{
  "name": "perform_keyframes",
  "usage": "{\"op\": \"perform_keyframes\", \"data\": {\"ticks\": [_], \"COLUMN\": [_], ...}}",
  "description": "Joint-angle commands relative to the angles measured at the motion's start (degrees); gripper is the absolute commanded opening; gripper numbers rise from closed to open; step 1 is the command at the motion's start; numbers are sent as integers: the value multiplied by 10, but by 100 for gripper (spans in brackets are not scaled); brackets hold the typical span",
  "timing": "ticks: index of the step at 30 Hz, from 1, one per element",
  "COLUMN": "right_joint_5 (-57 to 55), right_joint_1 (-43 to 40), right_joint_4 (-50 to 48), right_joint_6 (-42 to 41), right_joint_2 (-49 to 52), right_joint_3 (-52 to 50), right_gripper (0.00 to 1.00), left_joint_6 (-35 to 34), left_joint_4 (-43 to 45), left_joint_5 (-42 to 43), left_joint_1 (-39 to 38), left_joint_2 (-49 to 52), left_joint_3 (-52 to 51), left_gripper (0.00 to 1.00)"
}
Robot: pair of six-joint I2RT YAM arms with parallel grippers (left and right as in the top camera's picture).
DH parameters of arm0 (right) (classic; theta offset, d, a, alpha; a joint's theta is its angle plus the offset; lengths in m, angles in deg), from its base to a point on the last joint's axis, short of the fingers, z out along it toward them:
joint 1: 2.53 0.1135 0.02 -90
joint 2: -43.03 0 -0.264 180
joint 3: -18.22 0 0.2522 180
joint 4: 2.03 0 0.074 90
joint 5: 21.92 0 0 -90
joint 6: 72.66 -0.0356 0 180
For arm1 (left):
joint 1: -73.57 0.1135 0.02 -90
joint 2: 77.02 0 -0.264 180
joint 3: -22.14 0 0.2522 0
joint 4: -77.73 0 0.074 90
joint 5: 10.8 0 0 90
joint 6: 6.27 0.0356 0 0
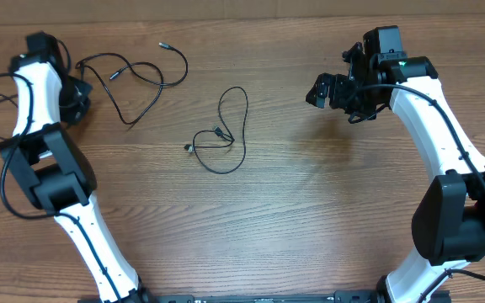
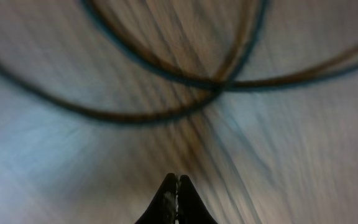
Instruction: Untangle cables
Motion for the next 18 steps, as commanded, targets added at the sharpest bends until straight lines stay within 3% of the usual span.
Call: {"op": "perform_keyframes", "data": {"ticks": [1,12,18], "right_joint_5": [-4,-4,-4], "right_joint_1": [0,0,0], "right_joint_4": [-1,-11,-23], "right_joint_6": [-2,-6,-17], "right_joint_2": [-1,-1,-1], "right_joint_3": [3,3,3], "right_gripper": [100,100,100], "left_joint_6": [23,39,63], "left_joint_4": [18,93,109], "left_joint_5": [0,-138,-136], "left_joint_1": [-3,15,46], "left_joint_2": [32,42,42], "left_joint_3": [-2,-2,-1], "left_gripper": [4,4,4]}}
